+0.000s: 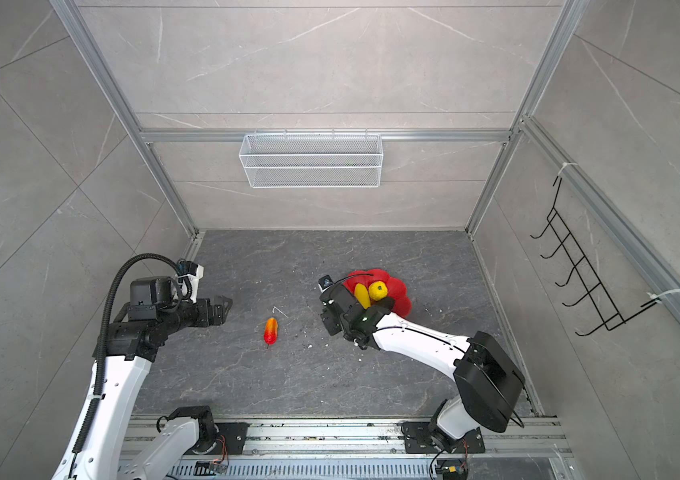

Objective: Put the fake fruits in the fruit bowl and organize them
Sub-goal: 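Carry the mango into the bowl and open the right gripper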

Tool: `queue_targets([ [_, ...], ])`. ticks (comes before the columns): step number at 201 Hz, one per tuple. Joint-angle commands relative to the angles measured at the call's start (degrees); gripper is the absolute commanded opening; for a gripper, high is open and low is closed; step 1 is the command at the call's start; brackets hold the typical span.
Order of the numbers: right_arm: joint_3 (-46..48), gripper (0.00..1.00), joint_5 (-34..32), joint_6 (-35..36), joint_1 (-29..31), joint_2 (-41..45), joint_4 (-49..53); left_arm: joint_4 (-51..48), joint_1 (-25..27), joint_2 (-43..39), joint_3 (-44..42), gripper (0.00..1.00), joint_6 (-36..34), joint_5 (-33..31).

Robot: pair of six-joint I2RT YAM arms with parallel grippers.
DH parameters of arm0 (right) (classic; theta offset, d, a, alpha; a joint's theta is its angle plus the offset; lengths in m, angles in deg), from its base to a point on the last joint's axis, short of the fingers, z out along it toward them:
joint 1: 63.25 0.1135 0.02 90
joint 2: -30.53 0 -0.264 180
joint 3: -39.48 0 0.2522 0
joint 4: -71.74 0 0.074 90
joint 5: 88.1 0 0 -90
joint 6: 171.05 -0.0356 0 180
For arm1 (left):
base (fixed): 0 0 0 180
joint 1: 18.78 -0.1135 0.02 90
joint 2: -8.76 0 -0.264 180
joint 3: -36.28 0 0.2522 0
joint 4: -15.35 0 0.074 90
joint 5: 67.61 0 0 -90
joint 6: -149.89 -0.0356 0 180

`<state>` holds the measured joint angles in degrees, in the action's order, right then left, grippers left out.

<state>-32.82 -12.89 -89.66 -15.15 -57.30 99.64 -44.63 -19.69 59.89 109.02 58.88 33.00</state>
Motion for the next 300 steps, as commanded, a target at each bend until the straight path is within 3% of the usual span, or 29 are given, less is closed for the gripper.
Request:
queue_targets([
  [1,1.87,0.29,3.31,7.72,-2.08,1.09,4.30,1.35,-0.17,-0.74,-0.14,1.00,0.01,0.02],
  [55,2.73,0.28,9.93,13.31,-9.45,0.37,6.70,1.34,-0.17,-0.57,-0.05,1.00,0.04,0.11],
  [130,1.86,0.33,9.69,13.26,-11.80,-3.43,7.34,1.35,-0.21,-0.70,-0.16,1.00,0.05,0.29],
  [174,2.22,0.39,6.00,10.68,-11.89,-4.04,7.93,1.35,-0.23,-0.65,-0.23,1.00,0.05,0.16],
  [255,-3.42,0.65,2.47,10.42,-11.90,0.88,16.13,1.33,-0.15,-0.08,-0.13,1.00,0.04,0.29],
  [265,-5.35,0.71,1.77,9.92,-10.77,1.88,17.98,1.31,-0.21,0.09,-0.14,1.00,-0.02,0.12],
  [281,-8.20,0.88,-0.77,7.44,-6.52,2.14,19.34,1.31,-0.19,0.58,-0.01,1.00,0.04,0.11],
  [293,-8.74,0.99,1.36,4.36,-2.81,1.60,17.04,0.97,-0.17,0.91,0.20,1.00,0.07,0.03],
  [300,-8.74,1.00,3.54,1.89,-1.26,0.92,14.79,0.78,-0.23,0.84,0.20,1.00,0.14,-0.21],
])
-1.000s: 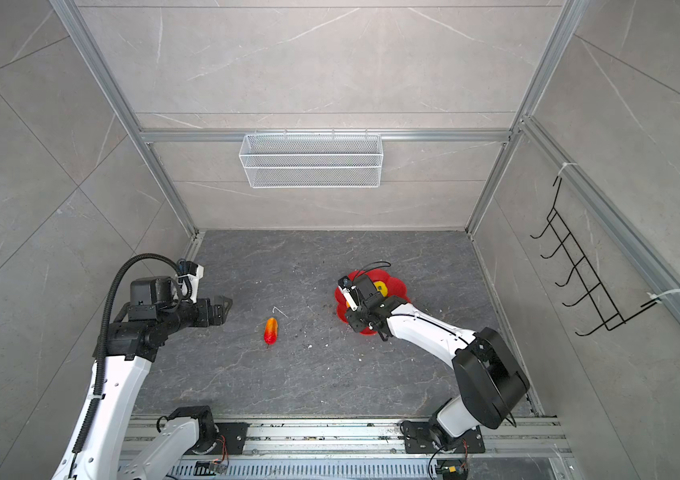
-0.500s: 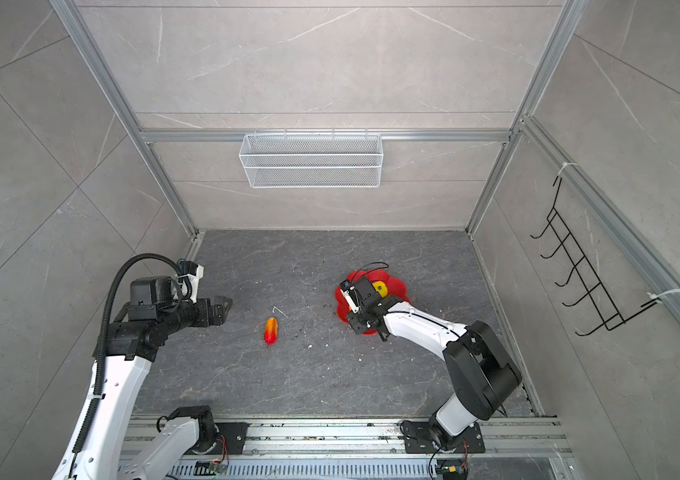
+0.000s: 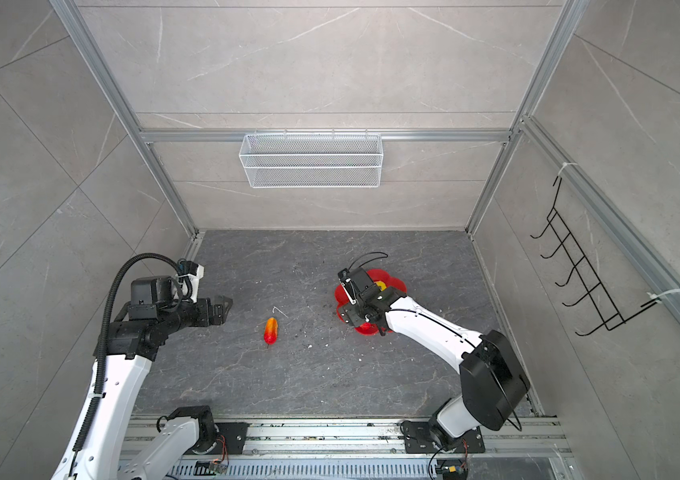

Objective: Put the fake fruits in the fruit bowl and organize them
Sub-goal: 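Move the right gripper to the second red-yellow mango and grasp it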

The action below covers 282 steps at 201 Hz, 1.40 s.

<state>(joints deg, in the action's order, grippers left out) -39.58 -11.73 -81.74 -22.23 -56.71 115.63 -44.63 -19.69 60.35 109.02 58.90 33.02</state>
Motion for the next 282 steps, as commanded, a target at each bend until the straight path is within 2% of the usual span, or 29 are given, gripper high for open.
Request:
queue_targets([
  [1,-1.96,1.00,2.69,-6.45,6.13,0.19,-1.56,0.84,-0.23,0.38,0.14,1.00,0.07,-0.25],
  [26,-4.66,1.00,7.68,-15.28,10.52,-6.30,-7.89,1.25,-0.21,-0.53,-0.21,1.00,0.14,-0.94],
  [84,-21.67,1.00,6.80,-26.48,16.50,-24.10,-7.60,1.44,-0.21,-1.91,-0.51,1.00,0.02,-0.54],
  [120,-25.99,1.00,12.31,-28.91,17.49,-30.79,-8.78,1.27,-0.18,-2.15,-0.35,1.00,-0.07,-0.97],
  [169,-31.05,0.98,14.33,-29.63,18.23,-38.00,-8.00,0.96,-0.20,-2.11,-0.21,1.00,-0.15,-1.58],
  [229,-38.88,0.81,13.19,-28.96,18.25,-45.30,-5.65,1.67,-0.18,-3.45,-0.69,1.00,-0.05,-0.80],
  [240,-39.73,0.74,13.16,-28.76,18.29,-46.18,-5.30,1.64,-0.21,-3.43,-0.60,1.00,-0.06,-0.72],
  [263,-40.43,0.53,12.91,-28.36,18.28,-46.99,-4.81,1.71,-0.15,-3.60,-0.67,1.00,0.01,-0.86],
  [282,-40.37,0.44,12.31,-27.60,18.24,-46.66,-4.47,1.59,-0.17,-3.35,-0.71,1.00,0.02,-0.88],
])
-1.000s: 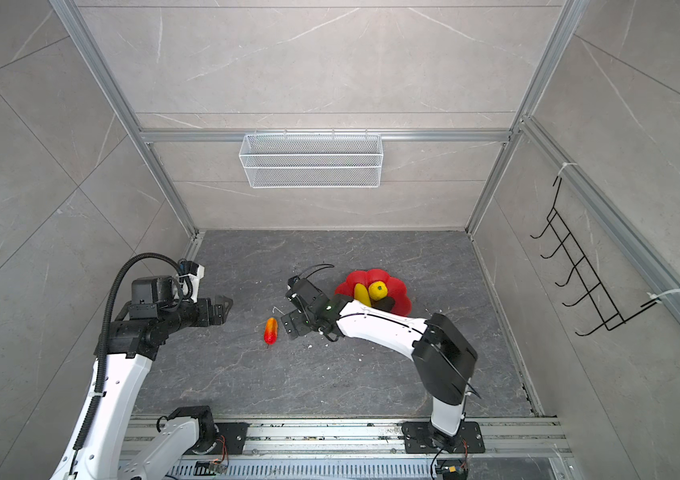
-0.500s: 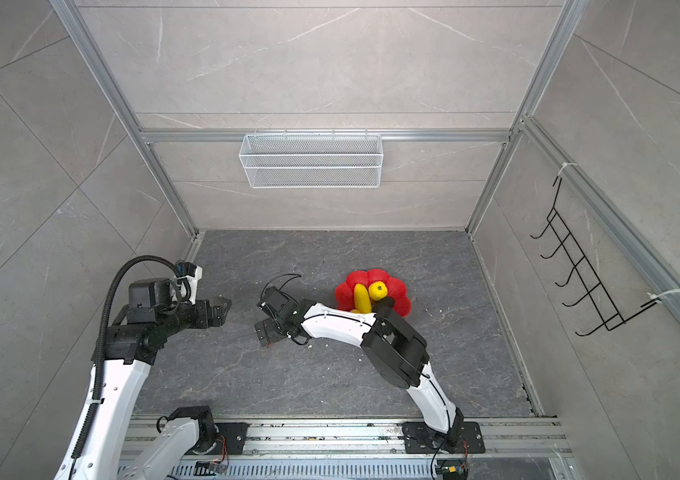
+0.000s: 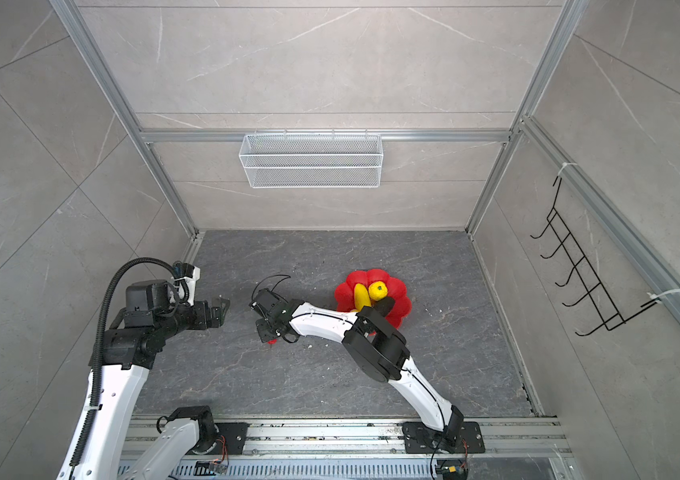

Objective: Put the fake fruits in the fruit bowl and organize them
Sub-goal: 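Move the right gripper to the second red-yellow mango and grasp it, then carry the second mango into the bowl and release it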

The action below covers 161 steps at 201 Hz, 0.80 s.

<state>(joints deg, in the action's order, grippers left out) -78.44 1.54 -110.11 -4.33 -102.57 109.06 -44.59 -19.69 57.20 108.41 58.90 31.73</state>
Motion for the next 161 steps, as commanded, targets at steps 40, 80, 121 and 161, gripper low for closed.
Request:
queue_targets([
  [40,2.03,0.31,-2.83,2.87,0.17,3.88,1.67,1.54,-0.23,0.13,-0.08,1.00,0.07,0.32],
  [80,10.50,0.29,-5.02,5.68,-2.83,14.82,0.22,1.67,-0.21,0.16,-0.25,1.00,0.08,0.44],
  [121,24.10,0.28,-1.57,5.75,-13.89,26.64,-3.60,1.09,-0.17,1.59,0.35,1.00,-0.02,-0.24],
  [161,30.79,0.28,-2.33,5.93,-21.39,31.61,-6.02,1.53,-0.20,1.19,0.05,1.00,0.03,0.22],
])
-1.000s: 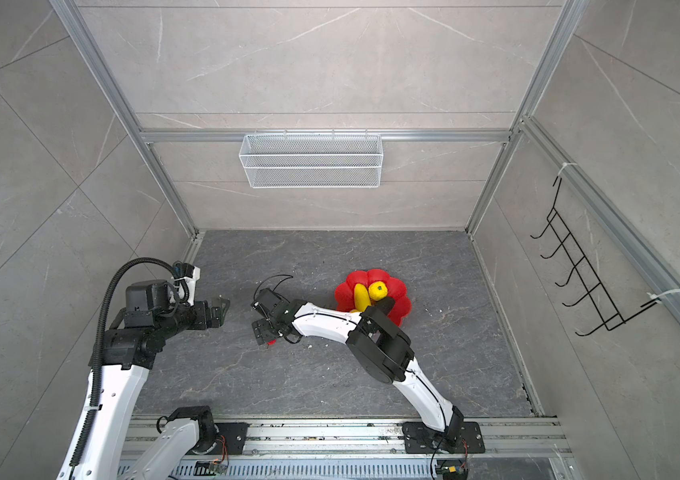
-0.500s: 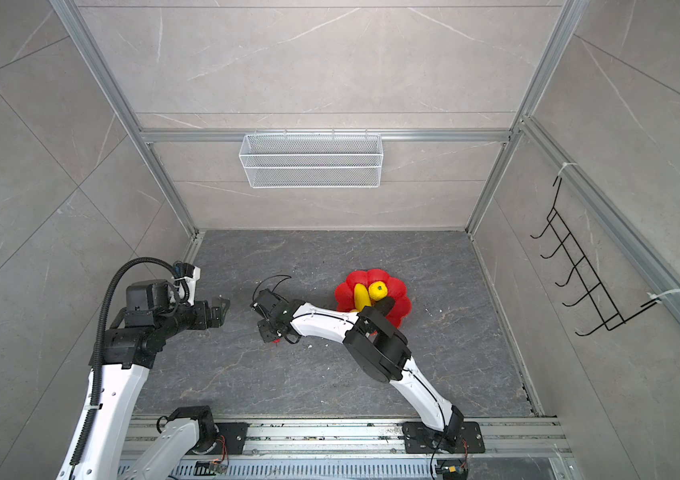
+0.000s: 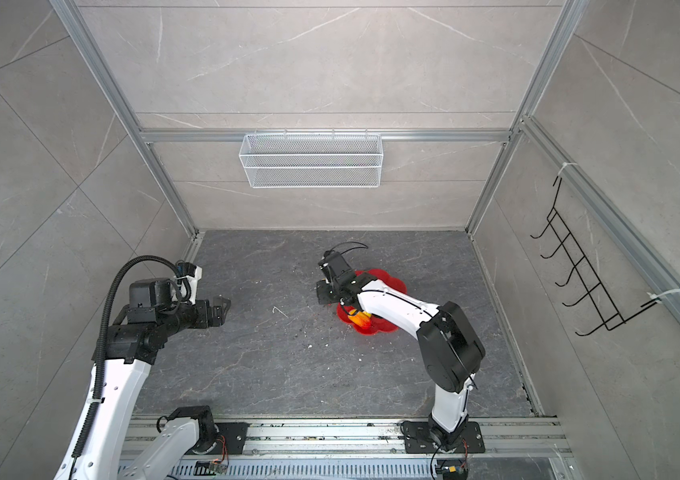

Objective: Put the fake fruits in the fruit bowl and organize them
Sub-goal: 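Carry the second mango into the bowl and release it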

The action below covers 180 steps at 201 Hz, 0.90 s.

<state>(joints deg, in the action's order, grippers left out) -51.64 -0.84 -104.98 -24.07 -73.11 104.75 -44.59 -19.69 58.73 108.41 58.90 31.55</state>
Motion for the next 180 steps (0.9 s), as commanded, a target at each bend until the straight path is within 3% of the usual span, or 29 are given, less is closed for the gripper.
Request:
queue_targets([
  [1,4.11,0.28,0.08,0.75,-1.87,2.27,-1.82,1.53,-0.18,-0.33,0.07,1.00,-0.02,0.40],
  [57,7.13,0.28,2.16,-2.07,-7.49,0.58,-5.65,1.44,-0.18,0.30,0.10,1.00,0.12,0.83],
  [155,7.26,0.33,2.83,-3.24,-8.88,-2.52,-7.19,1.53,-0.16,0.39,0.00,1.00,0.09,0.87],
  [180,7.34,0.38,2.90,-2.98,-8.93,-2.80,-6.95,1.59,-0.16,0.39,0.00,1.00,0.10,0.76],
])
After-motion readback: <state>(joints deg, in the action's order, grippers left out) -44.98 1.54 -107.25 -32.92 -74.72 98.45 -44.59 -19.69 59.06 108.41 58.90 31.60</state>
